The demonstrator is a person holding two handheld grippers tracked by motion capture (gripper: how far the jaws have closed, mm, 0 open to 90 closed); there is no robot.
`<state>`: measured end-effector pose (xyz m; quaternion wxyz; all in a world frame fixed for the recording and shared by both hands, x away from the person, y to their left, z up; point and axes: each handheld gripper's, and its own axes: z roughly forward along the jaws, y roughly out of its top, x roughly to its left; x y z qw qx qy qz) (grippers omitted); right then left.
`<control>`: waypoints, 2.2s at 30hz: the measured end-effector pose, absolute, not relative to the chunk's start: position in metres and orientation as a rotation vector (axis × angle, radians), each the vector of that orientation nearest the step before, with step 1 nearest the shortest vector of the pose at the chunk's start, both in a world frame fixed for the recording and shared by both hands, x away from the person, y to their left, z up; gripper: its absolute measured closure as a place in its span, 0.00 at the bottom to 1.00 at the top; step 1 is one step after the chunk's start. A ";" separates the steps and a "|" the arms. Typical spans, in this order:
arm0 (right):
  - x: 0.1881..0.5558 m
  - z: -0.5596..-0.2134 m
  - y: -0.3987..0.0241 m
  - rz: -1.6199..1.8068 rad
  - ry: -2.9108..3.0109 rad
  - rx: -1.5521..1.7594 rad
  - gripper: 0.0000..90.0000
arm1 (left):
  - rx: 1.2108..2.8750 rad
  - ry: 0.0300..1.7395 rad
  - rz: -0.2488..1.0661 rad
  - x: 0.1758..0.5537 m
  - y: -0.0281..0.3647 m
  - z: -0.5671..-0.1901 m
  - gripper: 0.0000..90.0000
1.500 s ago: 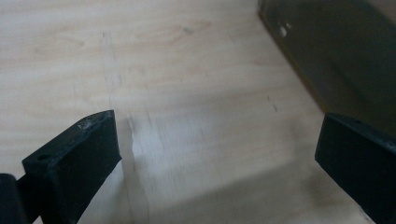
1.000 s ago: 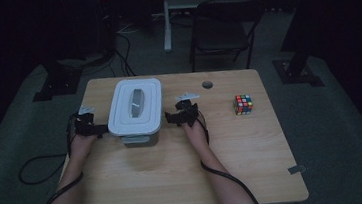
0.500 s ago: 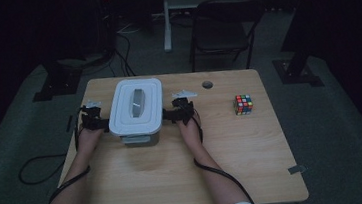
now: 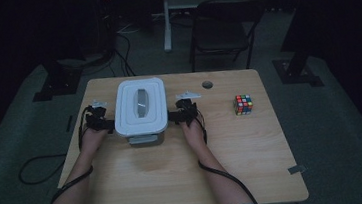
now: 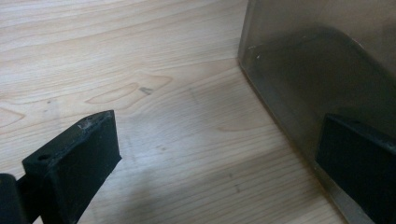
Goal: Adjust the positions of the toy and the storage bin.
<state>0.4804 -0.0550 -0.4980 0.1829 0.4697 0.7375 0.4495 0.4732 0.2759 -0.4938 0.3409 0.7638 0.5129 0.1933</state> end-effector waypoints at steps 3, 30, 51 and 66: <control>0.478 -0.499 -0.062 1.279 2.091 1.314 0.20 | 2.002 1.327 0.523 0.472 0.269 -0.492 0.01; 0.460 -0.499 -0.123 1.271 2.091 1.295 0.21 | 2.081 1.240 0.454 0.469 0.212 -0.490 0.01; 0.440 -0.502 -0.175 1.293 2.056 1.366 0.21 | 2.148 1.142 0.420 0.460 0.163 -0.489 0.01; 0.449 -0.516 -0.190 1.172 2.030 1.396 0.16 | 2.070 1.178 0.410 0.470 0.180 -0.498 0.01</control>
